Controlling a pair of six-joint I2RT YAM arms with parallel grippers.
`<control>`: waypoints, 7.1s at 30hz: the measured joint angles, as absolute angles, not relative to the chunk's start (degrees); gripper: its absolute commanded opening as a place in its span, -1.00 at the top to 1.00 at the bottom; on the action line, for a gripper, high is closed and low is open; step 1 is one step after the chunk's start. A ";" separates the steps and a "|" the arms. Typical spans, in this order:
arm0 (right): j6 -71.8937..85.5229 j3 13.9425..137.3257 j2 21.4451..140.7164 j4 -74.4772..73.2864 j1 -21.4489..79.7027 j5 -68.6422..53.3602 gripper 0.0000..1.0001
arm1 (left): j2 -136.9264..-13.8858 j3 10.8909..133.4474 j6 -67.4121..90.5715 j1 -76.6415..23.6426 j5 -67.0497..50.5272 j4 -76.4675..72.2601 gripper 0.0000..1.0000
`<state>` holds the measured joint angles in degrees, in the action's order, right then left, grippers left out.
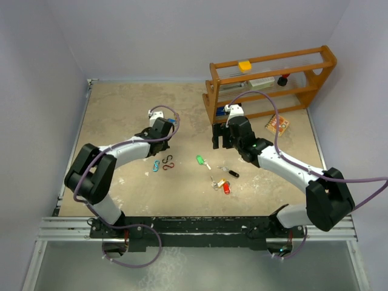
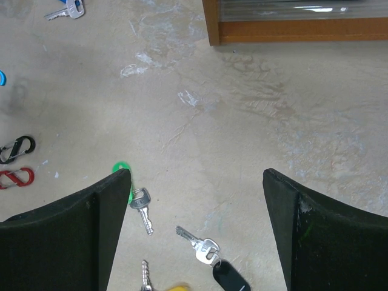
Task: Put the keys on the keyring
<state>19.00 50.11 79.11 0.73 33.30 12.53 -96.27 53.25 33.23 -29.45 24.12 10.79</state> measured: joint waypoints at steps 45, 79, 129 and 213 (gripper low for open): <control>15.57 58.72 95.09 -4.69 38.79 0.08 -0.51 | -90.24 51.48 33.39 -25.96 10.22 3.53 1.00; 24.29 63.70 101.73 -12.75 42.70 5.02 0.06 | -90.21 49.82 33.85 -23.75 6.90 0.67 0.93; 24.12 55.72 94.67 18.44 32.18 -19.86 -0.05 | -90.56 42.30 38.85 -23.20 -26.24 -24.03 1.00; 37.76 55.40 95.70 22.96 28.01 -25.15 1.00 | -85.38 41.34 26.87 -34.81 -8.16 -23.68 0.05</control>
<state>37.76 55.40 95.70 22.96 28.01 -25.15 -85.38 41.34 26.87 -34.81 -8.16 -23.68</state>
